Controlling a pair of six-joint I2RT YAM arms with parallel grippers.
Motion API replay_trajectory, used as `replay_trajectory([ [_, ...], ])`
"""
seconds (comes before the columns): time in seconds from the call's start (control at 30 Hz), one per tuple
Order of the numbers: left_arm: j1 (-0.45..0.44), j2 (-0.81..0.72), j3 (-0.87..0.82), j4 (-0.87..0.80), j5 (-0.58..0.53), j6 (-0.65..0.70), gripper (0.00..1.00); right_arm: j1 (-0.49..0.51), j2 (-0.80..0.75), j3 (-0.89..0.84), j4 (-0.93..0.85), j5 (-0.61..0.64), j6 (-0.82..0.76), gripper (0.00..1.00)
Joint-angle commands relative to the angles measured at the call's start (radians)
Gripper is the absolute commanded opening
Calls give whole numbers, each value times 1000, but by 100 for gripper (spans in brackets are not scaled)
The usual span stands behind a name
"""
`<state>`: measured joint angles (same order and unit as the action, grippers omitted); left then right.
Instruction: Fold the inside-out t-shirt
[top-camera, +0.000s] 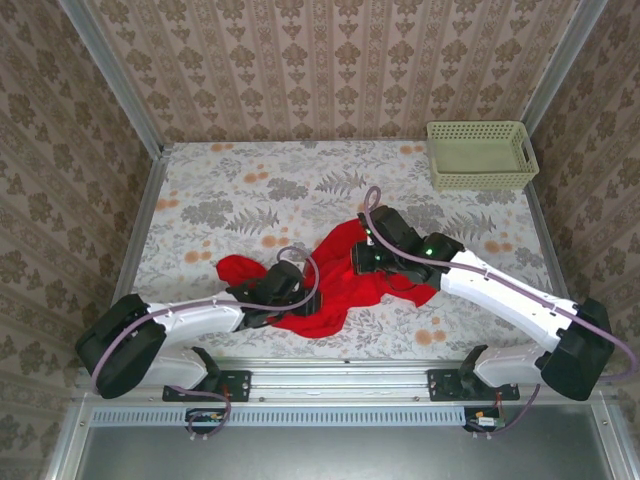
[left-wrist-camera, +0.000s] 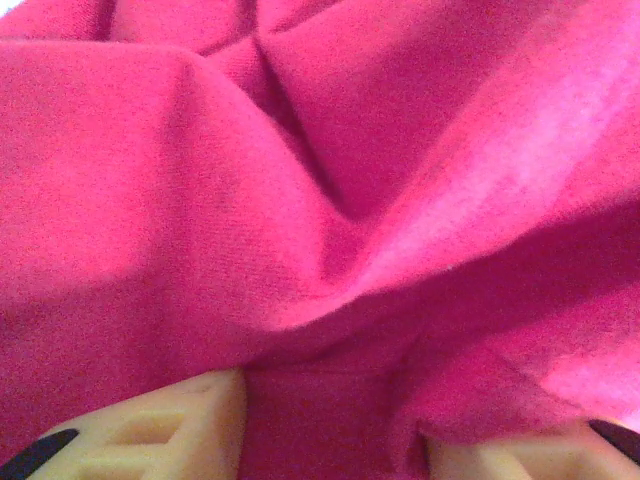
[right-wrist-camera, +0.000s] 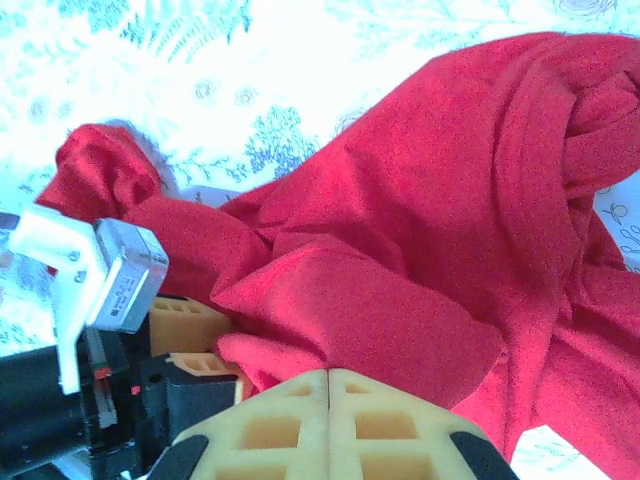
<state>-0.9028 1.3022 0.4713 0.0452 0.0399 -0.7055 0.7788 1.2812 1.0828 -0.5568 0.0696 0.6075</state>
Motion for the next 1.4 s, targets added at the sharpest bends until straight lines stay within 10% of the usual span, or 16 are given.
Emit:
replay_trajectory([
  [0.0, 13, -19, -2, -35, -23, 40, 53, -6, -22, 0, -5, -4, 29, 0],
  [0.7, 62, -164, -7, -34, 21, 107, 88, -26, -120, -61, 4, 6, 48, 0],
  [1.37, 32, 93, 203, 140, 162, 191, 78, -25, -199, -289, 291, -217, 24, 0],
])
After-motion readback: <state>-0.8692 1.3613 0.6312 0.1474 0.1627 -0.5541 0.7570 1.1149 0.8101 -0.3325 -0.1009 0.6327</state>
